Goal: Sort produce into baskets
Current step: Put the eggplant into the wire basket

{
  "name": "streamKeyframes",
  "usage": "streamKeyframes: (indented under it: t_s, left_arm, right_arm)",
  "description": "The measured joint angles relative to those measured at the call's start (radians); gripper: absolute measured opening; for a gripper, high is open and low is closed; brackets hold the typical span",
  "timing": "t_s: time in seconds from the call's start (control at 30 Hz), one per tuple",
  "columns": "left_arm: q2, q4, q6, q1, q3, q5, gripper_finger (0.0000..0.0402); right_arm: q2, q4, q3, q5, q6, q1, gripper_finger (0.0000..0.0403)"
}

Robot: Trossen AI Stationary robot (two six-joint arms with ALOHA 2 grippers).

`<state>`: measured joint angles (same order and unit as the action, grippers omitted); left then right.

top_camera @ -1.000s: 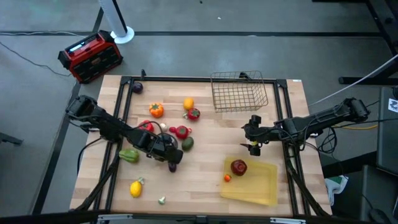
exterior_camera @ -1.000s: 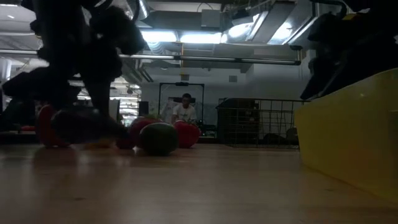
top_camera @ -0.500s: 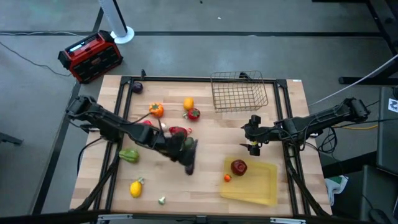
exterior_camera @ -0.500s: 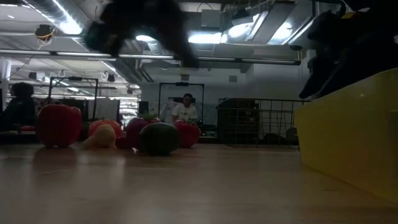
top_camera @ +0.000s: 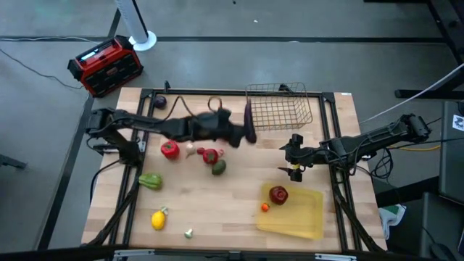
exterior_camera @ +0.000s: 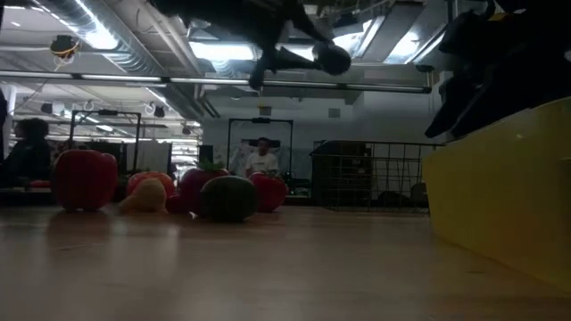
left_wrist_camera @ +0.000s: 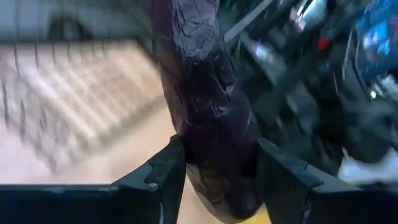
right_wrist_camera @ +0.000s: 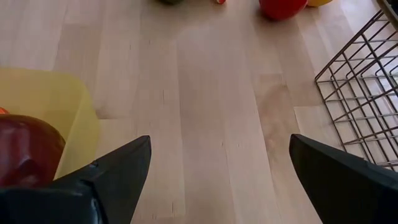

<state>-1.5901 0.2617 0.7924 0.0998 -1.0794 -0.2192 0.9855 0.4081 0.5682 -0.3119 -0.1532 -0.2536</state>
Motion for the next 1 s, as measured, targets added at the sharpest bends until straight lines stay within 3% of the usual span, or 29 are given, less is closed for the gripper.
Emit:
streamKeyframes:
  t_s: [0.2,0.43,0.73,1.0]
  left_arm:
    - [-0.113,0.199,-0.169,0.123,0.000,0.000,0.0168]
    - [-0.216,0.229,-0.213,0.201,0.000,0.012,0.0169]
    - [-0.302,0.370,-0.363,0.219,0.000,0.054,0.0169]
    - [-0.306,0.377,-0.504,0.219,0.000,0.056,0.0169]
  right_arm:
    - [0.000,0.001,0.000,0.000,0.000,0.000,0.0376]
    - [0.000,0.000,0.000,0.000,0.001,0.000,0.0376]
    - [0.000,0.001,0.000,0.000,0.002,0.000,0.0376]
    - [0.000,0.001,0.000,0.000,0.005,0.000,0.0376]
